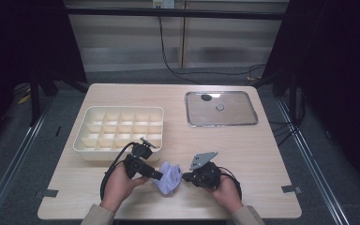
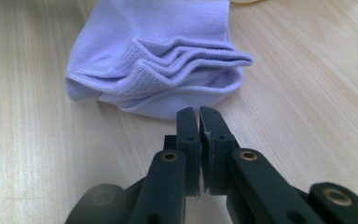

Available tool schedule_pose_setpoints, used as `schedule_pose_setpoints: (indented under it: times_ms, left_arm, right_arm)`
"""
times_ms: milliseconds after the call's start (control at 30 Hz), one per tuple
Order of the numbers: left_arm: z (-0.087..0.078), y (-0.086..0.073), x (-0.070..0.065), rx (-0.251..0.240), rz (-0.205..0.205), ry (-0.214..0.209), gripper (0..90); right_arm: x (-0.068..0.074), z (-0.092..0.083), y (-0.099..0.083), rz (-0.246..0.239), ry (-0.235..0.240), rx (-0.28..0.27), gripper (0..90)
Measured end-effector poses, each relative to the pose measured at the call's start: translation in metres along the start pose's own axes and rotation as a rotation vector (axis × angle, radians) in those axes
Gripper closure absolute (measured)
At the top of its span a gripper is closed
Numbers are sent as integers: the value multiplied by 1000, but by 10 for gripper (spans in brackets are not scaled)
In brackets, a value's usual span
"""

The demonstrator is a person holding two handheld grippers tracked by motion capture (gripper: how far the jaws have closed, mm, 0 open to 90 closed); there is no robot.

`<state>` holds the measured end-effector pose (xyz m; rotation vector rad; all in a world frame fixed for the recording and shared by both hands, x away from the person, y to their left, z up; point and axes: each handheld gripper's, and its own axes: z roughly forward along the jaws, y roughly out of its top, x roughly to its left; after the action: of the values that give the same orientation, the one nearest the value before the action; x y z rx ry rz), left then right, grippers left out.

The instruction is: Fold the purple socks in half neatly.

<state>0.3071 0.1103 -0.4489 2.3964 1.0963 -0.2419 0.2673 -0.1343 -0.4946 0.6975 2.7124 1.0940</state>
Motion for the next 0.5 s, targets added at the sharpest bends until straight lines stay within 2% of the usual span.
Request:
schedule_pose_setpoints:
  times_ms: [233,300,500]
  left_arm:
    - [8,-1,3,13,-17,-3,559]
    - [11,-2,6,15,-40,-17,568]
    - [14,-4,10,18,-64,-30,667]
  right_arm:
    - [0,0,0,-1,1,2,868]
    - [0,0,0,-1,-2,-1,870]
    - [0,-2,1,-4,-3,0,873]
